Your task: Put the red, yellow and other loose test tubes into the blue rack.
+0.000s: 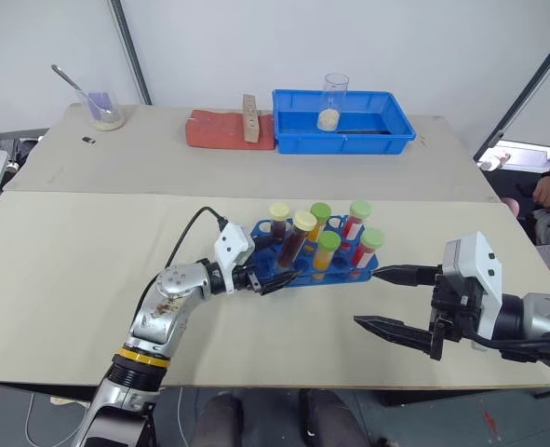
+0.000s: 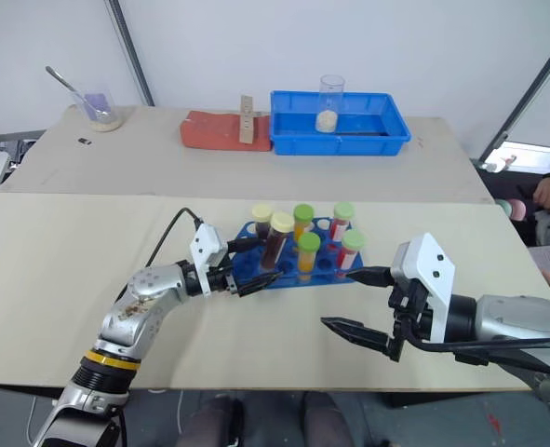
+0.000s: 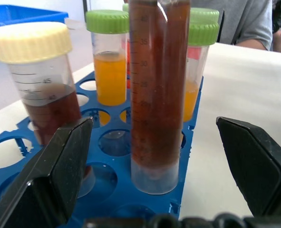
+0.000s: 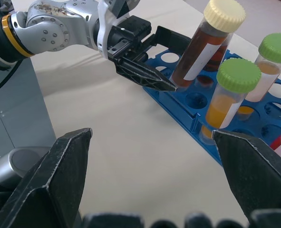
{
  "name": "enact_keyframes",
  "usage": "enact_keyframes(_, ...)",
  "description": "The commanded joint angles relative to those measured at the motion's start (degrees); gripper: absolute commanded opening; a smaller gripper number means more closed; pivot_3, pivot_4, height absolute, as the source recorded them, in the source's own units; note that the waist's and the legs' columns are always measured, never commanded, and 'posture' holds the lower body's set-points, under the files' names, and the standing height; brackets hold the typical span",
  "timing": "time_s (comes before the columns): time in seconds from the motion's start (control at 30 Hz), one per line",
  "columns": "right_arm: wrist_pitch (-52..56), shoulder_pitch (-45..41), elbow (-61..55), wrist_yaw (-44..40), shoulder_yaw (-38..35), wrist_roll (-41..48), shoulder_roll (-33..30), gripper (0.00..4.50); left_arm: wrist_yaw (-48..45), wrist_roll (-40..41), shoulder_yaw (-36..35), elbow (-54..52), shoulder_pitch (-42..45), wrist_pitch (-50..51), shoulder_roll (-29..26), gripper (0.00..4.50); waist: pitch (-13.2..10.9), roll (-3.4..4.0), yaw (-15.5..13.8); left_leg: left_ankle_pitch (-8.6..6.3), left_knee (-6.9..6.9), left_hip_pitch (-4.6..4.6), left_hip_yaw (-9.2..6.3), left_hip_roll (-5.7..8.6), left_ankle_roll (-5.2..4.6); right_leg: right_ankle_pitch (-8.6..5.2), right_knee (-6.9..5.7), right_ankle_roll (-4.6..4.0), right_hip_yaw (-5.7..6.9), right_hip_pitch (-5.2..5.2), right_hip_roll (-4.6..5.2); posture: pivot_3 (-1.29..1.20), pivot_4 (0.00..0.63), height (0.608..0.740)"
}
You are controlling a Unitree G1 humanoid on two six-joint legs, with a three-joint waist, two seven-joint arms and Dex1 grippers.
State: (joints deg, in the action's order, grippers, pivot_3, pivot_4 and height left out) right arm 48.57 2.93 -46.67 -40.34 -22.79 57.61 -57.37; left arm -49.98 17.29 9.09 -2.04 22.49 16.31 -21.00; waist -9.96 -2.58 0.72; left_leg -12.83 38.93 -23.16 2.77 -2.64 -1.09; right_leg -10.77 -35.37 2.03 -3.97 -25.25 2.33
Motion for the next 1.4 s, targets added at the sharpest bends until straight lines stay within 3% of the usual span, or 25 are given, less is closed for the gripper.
enact_keyframes(0.03, -0.35, -1.01, -0.79, 0.76, -0.85, 1.33, -0.3, 4.5, 0.08, -0.02, 0.52, -3.9, 2.6, 3.38, -1.28, 4.45, 0.0, 0.0, 0.0, 0.0, 0.0, 0.0, 0.0, 0.0, 0.0, 0.01, 0.01, 0.01, 0.0, 0.0, 0.0, 0.0, 0.15, 0.74)
enact_keyframes(0.5, 0.53, -1.64, -1.92, 4.26, -0.54, 4.3, -0.69, 4.5, 1.95, -2.31, 4.54, -5.41, 10.5, 13.29, -1.73, 4.45, 0.0, 0.0, -0.01, 0.0, -0.02, -0.11, -0.02, 0.02, -0.01, 0.08, 0.26, 0.1, -0.02, 0.02, 0.01, 0.0, 0.15, 0.74)
enact_keyframes(0.73, 0.57, -1.85, -2.05, 5.53, -0.38, 5.45, -1.11, 4.5, 1.7, -2.08, 4.6, -6.1, 10.89, 14.65, -2.05, 1.2, 0.0, 0.0, 0.04, 0.0, -0.04, -0.11, -0.02, 0.02, -0.01, 0.08, 0.27, 0.09, -0.02, 0.01, 0.0, 0.0, 0.15, 0.74)
enact_keyframes(0.77, 0.57, -1.91, -2.05, 5.64, -0.35, 5.58, -1.19, 4.5, 1.55, -1.89, 4.51, -6.31, 10.74, 14.83, -2.11, 0.95, 0.0, 0.0, 0.04, 0.0, -0.04, -0.11, -0.02, 0.02, -0.01, 0.08, 0.26, 0.09, -0.02, 0.02, 0.0, 0.0, 0.15, 0.74)
enact_keyframes(1.03, 0.45, -2.1, -2.2, 6.29, 0.09, 5.89, -1.24, 4.5, 1.09, 1.88, 1.25, -7.92, 5.92, 12.76, -1.02, 0.95, 0.0, 0.01, 0.16, -0.01, -0.08, -0.1, -0.02, 0.01, -0.02, 0.07, 0.27, 0.08, -0.02, 0.01, 0.0, 0.0, 0.15, 0.74)
enact_keyframes(1.4, -0.67, -1.54, -2.38, 7.06, 1.05, 3.17, -0.45, 4.5, 1.01, 0.23, 0.27, -4.72, -1.9, -1.74, 1.42, 0.95, 0.0, 0.0, -0.02, -0.01, -0.06, -0.1, 0.0, 0.02, -0.02, 0.08, 0.29, 0.08, -0.02, 0.02, 0.04, 0.0, 0.15, 0.74)
